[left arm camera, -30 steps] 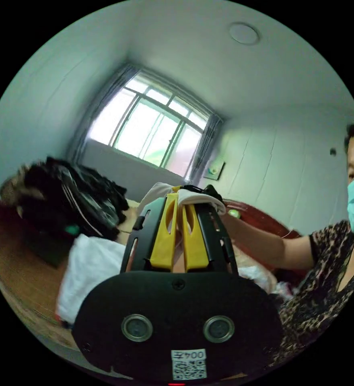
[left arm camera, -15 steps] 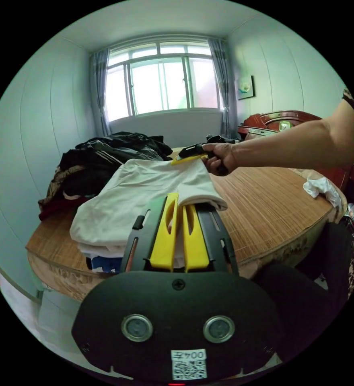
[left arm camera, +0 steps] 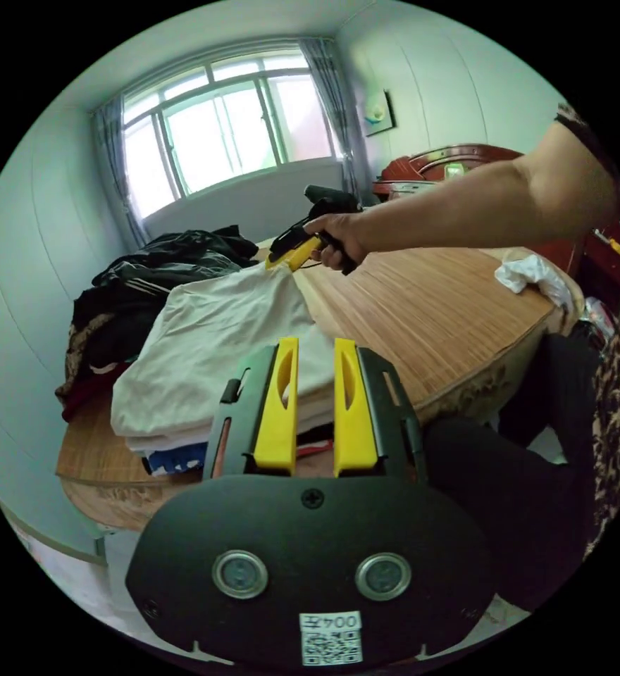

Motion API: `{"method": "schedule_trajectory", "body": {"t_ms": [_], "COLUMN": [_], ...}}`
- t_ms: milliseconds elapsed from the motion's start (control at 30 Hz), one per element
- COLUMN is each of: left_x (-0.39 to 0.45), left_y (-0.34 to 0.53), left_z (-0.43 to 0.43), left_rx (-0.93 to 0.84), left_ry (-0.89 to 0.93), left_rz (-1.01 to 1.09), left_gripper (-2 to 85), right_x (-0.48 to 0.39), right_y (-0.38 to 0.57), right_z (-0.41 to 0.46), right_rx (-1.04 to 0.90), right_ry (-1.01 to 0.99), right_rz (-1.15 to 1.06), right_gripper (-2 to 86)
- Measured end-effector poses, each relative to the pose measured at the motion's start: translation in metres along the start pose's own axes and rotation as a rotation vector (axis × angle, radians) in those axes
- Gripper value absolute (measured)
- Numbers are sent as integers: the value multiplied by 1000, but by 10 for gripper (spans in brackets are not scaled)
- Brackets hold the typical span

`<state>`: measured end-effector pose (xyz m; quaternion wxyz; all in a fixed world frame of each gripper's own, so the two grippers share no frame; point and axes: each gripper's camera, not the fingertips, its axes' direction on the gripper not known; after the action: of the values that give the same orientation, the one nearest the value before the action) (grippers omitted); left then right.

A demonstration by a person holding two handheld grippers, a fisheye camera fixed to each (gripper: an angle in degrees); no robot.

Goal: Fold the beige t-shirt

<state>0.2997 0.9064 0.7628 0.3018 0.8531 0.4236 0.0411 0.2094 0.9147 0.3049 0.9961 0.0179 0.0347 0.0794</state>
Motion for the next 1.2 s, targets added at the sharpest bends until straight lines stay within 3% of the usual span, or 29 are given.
{"method": "schedule_trajectory", "body": {"t_ms": [167, 300, 400, 467, 567, 767, 867, 1000, 1100, 1200], "left_x": [-64, -151, -202, -246, -283, -318, -336, -345, -348, -360], "left_y": [-9, -55, -81, -77, -55, -49, -62, -123, -177, -222], "left_z": [-28, 0, 56, 105, 143, 141, 93, 67, 114, 142], "left_rx": [117, 159, 80, -53, -173, -142, -12, 96, 5, -200], "left_ry": [58, -20, -108, -212, -226, -183, -169, -119, -30, 13], "left_rz": [-227, -343, -375, -461, -523, -577, -662, -585, -492, -464], "left_gripper": [32, 11, 6, 4, 3, 3, 3, 2, 2, 2], "right_x": [-60, -144, -187, -202, -210, -213, -219, -213, -205, -198], "right_y": [73, 137, 165, 177, 197, 205, 216, 213, 194, 182], "right_z": [-50, -22, 22, 50, 97, 89, 56, 21, 17, 10], "right_rx": [169, 134, 63, 11, -76, -82, -47, 72, 133, 167], "right_ry": [-25, -21, 17, 58, 121, 44, 132, 233, 261, 302], "right_rz": [-234, -484, -574, -590, -594, -572, -619, -652, -615, -583], "right_gripper": [75, 73, 69, 63, 59, 62, 68, 68, 61, 50]}}
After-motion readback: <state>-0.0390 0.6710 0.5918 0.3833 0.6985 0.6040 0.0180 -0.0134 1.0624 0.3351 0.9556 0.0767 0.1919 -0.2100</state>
